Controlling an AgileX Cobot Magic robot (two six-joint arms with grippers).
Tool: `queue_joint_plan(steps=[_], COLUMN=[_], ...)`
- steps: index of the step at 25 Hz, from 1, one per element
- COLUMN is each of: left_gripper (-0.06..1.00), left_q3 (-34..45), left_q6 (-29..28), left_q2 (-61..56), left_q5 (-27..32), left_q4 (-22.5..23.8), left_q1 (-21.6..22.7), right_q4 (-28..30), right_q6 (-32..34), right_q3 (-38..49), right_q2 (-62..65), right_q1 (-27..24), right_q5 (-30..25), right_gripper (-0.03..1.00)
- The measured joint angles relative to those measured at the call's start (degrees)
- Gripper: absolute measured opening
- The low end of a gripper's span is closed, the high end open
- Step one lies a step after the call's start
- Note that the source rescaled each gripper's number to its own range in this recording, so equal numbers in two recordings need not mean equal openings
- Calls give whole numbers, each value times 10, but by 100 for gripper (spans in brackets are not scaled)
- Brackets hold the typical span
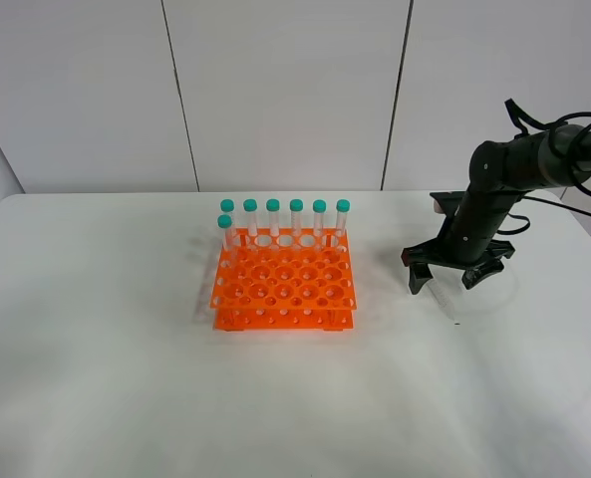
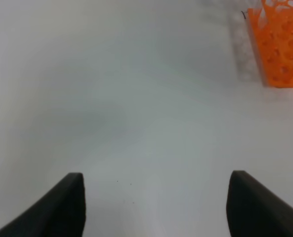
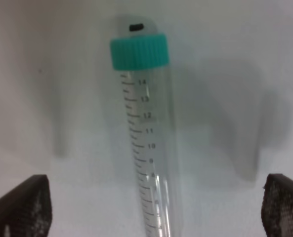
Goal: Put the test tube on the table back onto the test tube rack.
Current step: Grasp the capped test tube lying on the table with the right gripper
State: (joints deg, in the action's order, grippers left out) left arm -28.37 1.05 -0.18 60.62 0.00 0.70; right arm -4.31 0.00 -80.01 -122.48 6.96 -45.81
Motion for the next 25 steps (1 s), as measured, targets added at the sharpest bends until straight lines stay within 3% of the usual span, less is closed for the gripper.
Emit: queue_joint_plan(steps=[13,15,17,20,21,25], left_gripper=[96,96,96,96,96,96], left_q3=[0,0,0,0,0,0], left_q6=[0,0,0,0,0,0], left_q2=[0,0,0,0,0,0], left_q5=[0,0,0,0,0,0], left_q4=[0,0,0,0,0,0], left_q1=[0,0,0,0,0,0], right_q4=[6,10,12,10,8,5], right_q6=[0,0,0,0,-6,-30], right_q3=[-5,-5,-5,-5,-8,-37], right_q2=[-26,-27,-27,-28,-28,-29], right_q1=[0,0,0,0,0,0], right_q5=[-9,-11,-15,-18,-19,-40], right_gripper=[89,79,57,5,0,2])
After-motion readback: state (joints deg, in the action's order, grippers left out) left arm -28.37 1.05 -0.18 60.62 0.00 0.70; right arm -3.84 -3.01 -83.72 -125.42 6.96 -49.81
